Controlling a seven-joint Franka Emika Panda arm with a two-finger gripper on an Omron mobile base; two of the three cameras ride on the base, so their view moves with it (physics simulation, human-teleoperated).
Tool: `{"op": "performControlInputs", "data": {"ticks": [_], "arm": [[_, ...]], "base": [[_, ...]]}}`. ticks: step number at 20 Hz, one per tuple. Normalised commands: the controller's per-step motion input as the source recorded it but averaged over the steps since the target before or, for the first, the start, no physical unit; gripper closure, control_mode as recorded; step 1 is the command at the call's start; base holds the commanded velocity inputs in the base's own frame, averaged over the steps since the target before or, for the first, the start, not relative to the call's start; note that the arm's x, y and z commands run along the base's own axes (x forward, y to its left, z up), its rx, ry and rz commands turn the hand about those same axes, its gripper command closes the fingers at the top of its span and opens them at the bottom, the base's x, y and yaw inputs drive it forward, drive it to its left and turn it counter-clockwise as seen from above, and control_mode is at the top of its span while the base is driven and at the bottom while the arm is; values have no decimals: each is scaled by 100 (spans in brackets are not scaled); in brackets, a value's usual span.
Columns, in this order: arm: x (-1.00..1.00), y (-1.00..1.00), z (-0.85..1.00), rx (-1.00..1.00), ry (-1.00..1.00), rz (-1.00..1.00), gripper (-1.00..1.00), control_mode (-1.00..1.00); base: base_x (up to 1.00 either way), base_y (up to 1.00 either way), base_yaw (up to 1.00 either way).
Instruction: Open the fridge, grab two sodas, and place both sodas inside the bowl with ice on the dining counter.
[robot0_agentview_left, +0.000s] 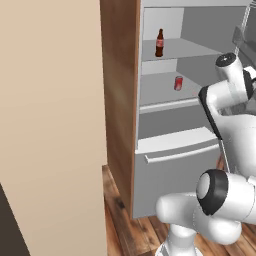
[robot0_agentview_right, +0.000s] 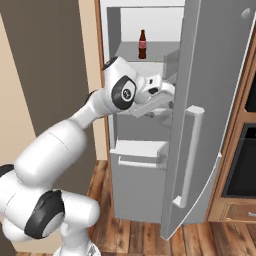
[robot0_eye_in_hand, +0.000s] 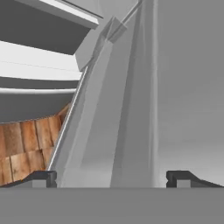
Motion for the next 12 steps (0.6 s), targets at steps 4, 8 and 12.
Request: {"op": "performControlInputs", "data": {"ticks": [4,8,12], "arm": [[10,-100,-3,1,1,-1,-100,-100],[54,-99,0,1,9,0,-100,-100],[56,-91,0,3,6,0,-100,-100]], "base": [[0,0,0],[0,0,0],[0,0,0]]}}
